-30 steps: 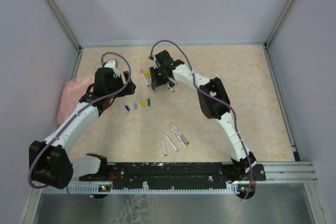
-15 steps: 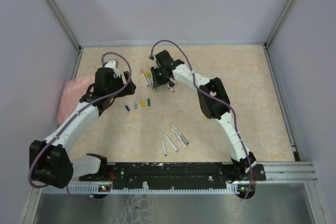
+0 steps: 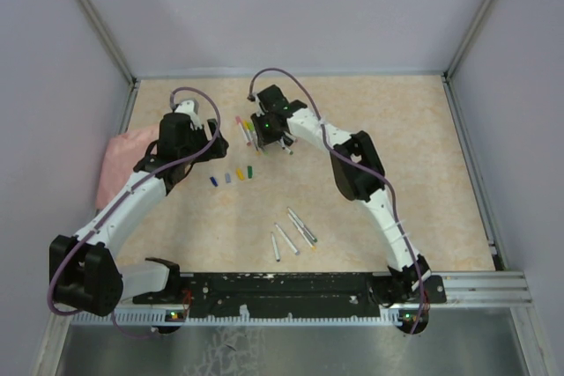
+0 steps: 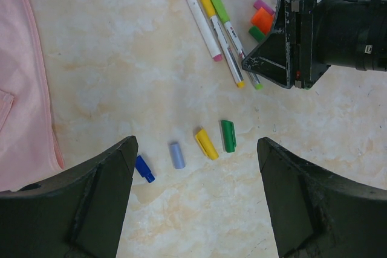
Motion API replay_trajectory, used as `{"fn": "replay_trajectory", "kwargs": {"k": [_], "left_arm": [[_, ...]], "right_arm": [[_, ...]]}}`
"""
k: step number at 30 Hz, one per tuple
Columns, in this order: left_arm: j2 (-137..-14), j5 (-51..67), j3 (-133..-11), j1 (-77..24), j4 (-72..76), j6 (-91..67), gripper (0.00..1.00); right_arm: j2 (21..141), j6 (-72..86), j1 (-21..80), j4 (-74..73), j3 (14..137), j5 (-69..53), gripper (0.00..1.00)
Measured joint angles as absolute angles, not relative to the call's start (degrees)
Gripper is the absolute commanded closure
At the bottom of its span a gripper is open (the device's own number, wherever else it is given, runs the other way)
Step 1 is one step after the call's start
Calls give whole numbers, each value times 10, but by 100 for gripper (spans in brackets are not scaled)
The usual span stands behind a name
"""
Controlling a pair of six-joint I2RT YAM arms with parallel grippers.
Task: Open the pen caps
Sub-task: Pick up the pen from the center of the board.
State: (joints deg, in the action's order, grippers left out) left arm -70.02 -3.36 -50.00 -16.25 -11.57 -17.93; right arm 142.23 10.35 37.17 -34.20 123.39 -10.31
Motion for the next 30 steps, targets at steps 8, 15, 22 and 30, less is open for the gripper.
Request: {"fn": "replay_trajectory", "kwargs": {"k": [8, 15, 22, 30], "left_arm": [[-700, -34, -500, -162, -116, -179, 15], [-700, -34, -500, -162, -116, -179, 15], [-700, -34, -500, -163, -116, -179, 15], [-700, -29, -508, -163, -121, -179, 15]], "right_arm": [[1422, 79, 386, -348, 1239, -61, 78], [1422, 74, 391, -354, 1242, -37, 88], [1422, 77, 391, -352, 1242, -28, 100], [1389, 86, 391, -315, 1181, -28, 100]]}}
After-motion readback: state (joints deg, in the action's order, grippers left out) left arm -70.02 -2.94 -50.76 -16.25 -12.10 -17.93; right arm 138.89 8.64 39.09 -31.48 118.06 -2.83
